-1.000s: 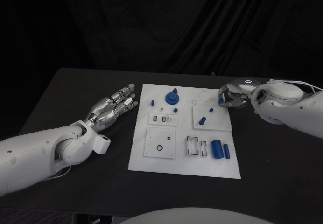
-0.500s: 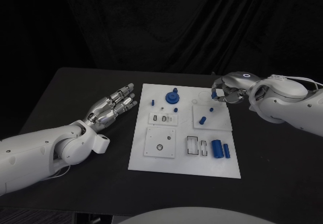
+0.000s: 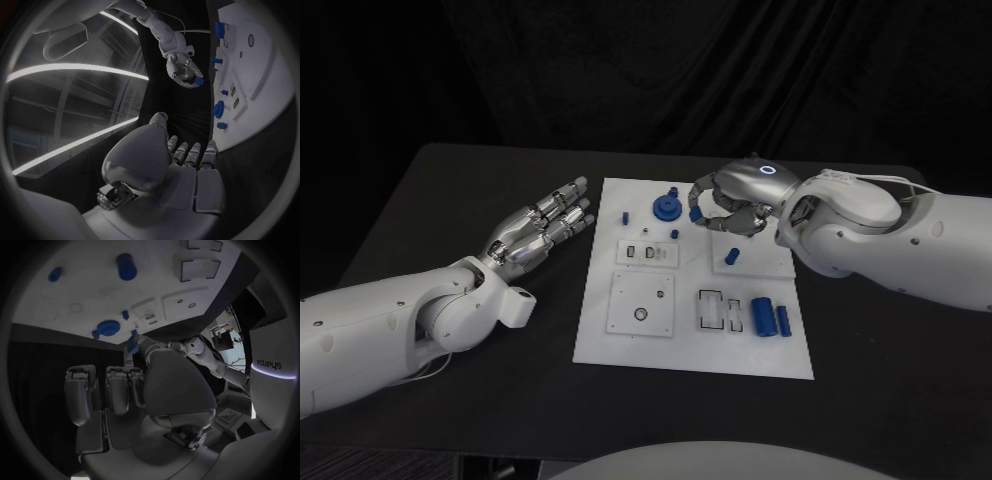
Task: Assemble the parts on the task board
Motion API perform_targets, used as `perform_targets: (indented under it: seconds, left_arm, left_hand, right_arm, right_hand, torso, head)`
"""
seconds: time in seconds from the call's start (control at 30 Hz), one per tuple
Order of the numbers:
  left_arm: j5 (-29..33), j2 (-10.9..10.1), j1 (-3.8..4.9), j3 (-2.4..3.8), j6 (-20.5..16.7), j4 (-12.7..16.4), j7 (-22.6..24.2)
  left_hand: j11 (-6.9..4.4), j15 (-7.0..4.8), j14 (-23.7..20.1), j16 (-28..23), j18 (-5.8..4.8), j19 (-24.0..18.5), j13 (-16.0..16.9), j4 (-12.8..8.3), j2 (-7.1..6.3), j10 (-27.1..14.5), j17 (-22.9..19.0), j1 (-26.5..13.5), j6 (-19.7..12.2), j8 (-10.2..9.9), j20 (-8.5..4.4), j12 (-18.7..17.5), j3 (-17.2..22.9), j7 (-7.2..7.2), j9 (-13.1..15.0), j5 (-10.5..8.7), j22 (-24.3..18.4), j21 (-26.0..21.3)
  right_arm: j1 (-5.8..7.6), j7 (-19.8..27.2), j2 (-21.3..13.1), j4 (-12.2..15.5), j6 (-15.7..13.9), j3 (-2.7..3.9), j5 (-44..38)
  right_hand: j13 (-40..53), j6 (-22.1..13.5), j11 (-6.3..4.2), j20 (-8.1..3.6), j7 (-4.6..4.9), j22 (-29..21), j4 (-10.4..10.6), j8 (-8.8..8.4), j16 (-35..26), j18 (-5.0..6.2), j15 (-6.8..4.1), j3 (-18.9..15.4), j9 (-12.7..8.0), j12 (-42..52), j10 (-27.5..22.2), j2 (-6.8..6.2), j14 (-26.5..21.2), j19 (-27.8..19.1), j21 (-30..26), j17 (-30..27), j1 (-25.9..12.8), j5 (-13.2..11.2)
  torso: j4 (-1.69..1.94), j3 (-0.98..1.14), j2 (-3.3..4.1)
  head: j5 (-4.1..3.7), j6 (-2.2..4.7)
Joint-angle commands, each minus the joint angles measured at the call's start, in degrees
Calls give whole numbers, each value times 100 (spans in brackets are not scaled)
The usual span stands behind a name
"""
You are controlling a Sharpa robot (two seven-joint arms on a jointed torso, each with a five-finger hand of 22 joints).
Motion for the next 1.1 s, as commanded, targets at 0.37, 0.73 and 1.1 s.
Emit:
perform_targets:
  seconds: [0.37, 0.73, 1.1]
  left_arm:
    - [-17, 53, -9, 5, 107, -26, 387]
    - [-17, 100, -10, 5, 139, -46, 372]
    - [-17, 104, -10, 5, 154, -54, 354]
  left_hand:
    - [51, 32, -3, -21, 37, -7, -6, -7, 8, 3, -10, 50, -33, 19, 54, -38, 40, 13, 2, 37, 5, 26]
    - [52, 34, -3, -21, 37, -7, -6, -12, 15, 3, -10, 54, -36, 18, 55, -38, 49, 12, 2, 39, 5, 25]
    - [52, 34, -3, -21, 37, -7, -6, -12, 15, 3, -10, 54, -36, 18, 55, -38, 49, 12, 2, 39, 5, 25]
  right_arm:
    - [-407, -218, 605, -405, 50, 7, -287]
    - [-519, -481, 751, -534, 159, 9, -483]
    - [-542, -625, 814, -566, 263, 10, -502]
  right_hand:
    - [1510, 304, 7, -27, -97, 1509, -81, -50, 17, -45, -4, -19, -75, 15, 617, -161, 595, 584, 15, 1510, -71, -1]
    - [1510, 312, 21, -16, -87, 1509, -71, -106, 17, -45, 9, -31, -113, 15, 617, -175, 595, 584, 15, 1510, -149, -1]
    - [1510, 304, 28, -9, -79, 1509, -92, -144, 17, -45, 16, -17, -135, 15, 617, -173, 595, 584, 15, 1510, -156, 4]
  torso:
    - [28, -3, 10]
    - [31, 24, 28]
    - [21, 4, 7]
  head:
    - [-44, -29]
    - [-74, -37]
    - [-48, -76]
